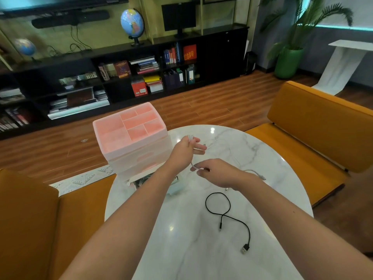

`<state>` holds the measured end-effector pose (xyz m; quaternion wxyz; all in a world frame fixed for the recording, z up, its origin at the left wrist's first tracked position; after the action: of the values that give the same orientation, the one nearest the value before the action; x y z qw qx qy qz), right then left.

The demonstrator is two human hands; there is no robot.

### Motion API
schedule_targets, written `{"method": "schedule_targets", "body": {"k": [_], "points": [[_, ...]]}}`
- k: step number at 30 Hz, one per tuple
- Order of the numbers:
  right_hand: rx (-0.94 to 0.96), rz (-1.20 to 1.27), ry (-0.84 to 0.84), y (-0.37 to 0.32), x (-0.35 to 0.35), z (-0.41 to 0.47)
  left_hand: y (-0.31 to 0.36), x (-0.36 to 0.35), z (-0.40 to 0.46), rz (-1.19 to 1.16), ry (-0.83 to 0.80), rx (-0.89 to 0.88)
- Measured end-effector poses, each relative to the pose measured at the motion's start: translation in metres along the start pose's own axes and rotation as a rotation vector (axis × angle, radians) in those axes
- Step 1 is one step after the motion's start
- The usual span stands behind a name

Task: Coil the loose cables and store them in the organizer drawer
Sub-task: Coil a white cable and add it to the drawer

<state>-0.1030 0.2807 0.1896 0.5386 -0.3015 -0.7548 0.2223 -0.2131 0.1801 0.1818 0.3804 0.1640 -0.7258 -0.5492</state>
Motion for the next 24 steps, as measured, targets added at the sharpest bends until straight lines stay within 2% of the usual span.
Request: {"method": "schedule_targets", "body": {"k": [3, 6, 10, 11, 15, 20, 24], "points": [[0.001, -0.05, -0.015, 0.002, 0.006, -0.002, 0.001, 0.003, -0.003, 0.058, -0.056, 0.023], [0.006, -0.036, 0.081, 0.004, 0.018, 0.001, 0.005, 0.003, -0.012, 0.235, -0.115, 0.032], [0.045, -0.057, 0.168, 0.006, 0.038, 0.001, -0.001, 0.002, -0.017, 0.287, -0.196, 0.091], [0.062, -0.101, 0.175, 0.009, 0.043, 0.002, -0.002, 0.002, -0.017, 0.264, -0.205, 0.108], [0.092, -0.227, 0.216, 0.018, 0.054, 0.011, -0.006, 0.006, -0.018, -0.066, -0.292, 0.144], [0.074, -0.495, 0.422, 0.031, 0.056, 0.016, 0.004, 0.009, -0.026, -0.214, -0.385, 0.111], [-0.078, -0.221, 0.398, 0.048, 0.047, 0.018, -0.001, 0.017, -0.027, -0.493, -0.392, 0.132]]}}
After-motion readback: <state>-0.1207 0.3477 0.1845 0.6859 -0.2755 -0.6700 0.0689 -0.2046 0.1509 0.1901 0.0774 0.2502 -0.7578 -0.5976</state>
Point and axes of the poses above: each hand's wrist, its own z-axis towards the middle knuckle, its own x-axis out of the back of the hand, y = z × x, the point moved 1 cm from there along z, towards the middle knuckle, and after that the axes turned 6 degrees about -y, right-handed, at the moved point
